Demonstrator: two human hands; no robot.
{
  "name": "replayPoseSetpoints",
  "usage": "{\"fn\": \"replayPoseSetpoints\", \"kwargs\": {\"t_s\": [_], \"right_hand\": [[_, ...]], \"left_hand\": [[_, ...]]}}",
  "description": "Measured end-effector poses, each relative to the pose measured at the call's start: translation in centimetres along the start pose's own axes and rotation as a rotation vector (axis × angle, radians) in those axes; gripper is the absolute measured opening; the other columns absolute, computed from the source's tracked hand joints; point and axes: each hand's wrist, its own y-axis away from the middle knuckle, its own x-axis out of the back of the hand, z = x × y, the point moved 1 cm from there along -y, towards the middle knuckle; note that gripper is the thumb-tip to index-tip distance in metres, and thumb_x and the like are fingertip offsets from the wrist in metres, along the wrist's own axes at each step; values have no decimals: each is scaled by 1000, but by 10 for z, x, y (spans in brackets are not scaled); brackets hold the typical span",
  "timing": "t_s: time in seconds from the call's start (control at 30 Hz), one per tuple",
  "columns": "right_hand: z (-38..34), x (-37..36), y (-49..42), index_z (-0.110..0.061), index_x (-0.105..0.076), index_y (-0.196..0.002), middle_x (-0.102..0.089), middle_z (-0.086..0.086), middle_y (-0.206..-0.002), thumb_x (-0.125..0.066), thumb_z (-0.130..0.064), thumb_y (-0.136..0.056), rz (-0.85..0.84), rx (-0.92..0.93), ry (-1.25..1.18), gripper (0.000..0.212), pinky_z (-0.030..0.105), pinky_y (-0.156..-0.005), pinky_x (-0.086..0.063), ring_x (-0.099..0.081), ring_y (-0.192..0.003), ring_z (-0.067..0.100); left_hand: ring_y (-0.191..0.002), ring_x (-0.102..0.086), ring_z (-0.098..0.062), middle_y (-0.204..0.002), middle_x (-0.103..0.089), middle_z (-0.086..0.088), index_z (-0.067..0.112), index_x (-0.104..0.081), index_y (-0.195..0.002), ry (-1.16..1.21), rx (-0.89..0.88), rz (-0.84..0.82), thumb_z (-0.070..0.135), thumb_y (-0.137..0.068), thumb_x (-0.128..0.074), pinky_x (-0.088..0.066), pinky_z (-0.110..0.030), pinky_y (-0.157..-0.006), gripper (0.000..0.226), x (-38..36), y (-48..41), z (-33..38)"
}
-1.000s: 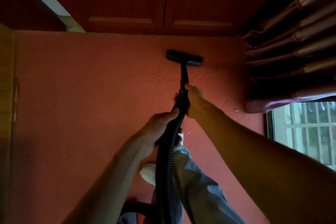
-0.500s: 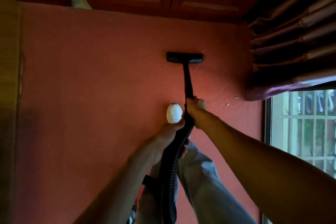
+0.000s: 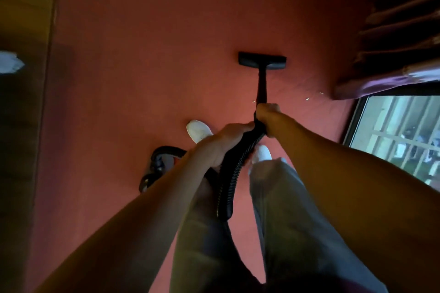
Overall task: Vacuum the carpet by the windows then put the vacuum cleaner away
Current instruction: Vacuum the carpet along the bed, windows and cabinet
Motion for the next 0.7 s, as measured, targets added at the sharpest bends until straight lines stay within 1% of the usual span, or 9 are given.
{"fn": "replayPoseSetpoints", "kwargs": {"t_s": [0.07,0.13,0.2,0.3,0.37,0.5,0.57,0.63,0.7], "right_hand": [[23,3,-4,3,-54,-126,-63,19,-105,-45,-13,-93,-25,-6,25,38,35,-63,-50,-64,-90,33],[52,10,-12,1,-55,-126,-66,22,-111,-45,-13,-88,-27,-9,50,41,41,-74,-57,-67,-97,37],[82,19,-20,-1,-59,-124,-68,22,-109,-45,-15,-84,-27,27,86,44,47,-82,-58,-68,-97,38],[121,44,-20,-2,-59,-123,-67,21,-110,-45,-14,-86,-37,59,135,41,47,-85,-57,-66,-99,38],[144,66,-15,0,-57,-122,-66,22,-106,-44,-11,-90,-70,44,142,37,43,-76,-57,-65,-93,37],[187,100,-8,5,-60,-118,-63,18,-88,-43,-7,-87,-133,22,114,37,31,-51,-47,-60,-66,28],[206,110,2,6,-61,-115,-62,16,-79,-45,-5,-86,-153,18,138,35,29,-48,-45,-56,-59,24],[220,115,18,4,-59,-107,-60,15,-72,-44,-5,-89,-194,9,136,26,28,-48,-45,-56,-56,23],[232,116,31,1,-58,-100,-63,17,-74,-43,-10,-92,-211,-16,103,20,27,-47,-46,-59,-56,26]], "left_hand": [[-37,-50,-18,-59,-54,-13,4,-58,-83,29,-8,46,43,-101,-47,-40,-18,-38,44,-17,1,-18],[-31,-46,-18,-53,-51,-14,3,-57,-78,38,-26,89,37,-102,-46,-35,-16,-35,43,-39,-1,-37],[-30,-46,-18,-48,-50,-12,2,-57,-74,50,-20,119,35,-102,-46,-35,-16,-34,45,-60,-4,-59],[-32,-48,-21,-48,-52,-13,1,-57,-80,89,3,124,37,-99,-47,-37,-17,-35,42,-97,-15,-92],[-32,-48,-23,-52,-52,-16,-1,-57,-84,99,0,123,37,-99,-46,-38,-18,-35,42,-126,-19,-113],[-38,-50,-23,-61,-52,-16,4,-61,-82,78,-43,133,39,-98,-50,-41,-20,-38,40,-172,-13,-148],[-39,-51,-22,-58,-54,-13,8,-62,-77,67,-60,165,44,-96,-53,-43,-22,-40,42,-188,-1,-165],[-40,-54,-22,-53,-56,-11,8,-63,-72,58,-48,268,51,-91,-59,-45,-25,-43,47,-200,12,-184],[-39,-56,-22,-53,-58,-11,7,-62,-73,62,-63,312,55,-90,-58,-45,-27,-45,51,-208,26,-202]]}}
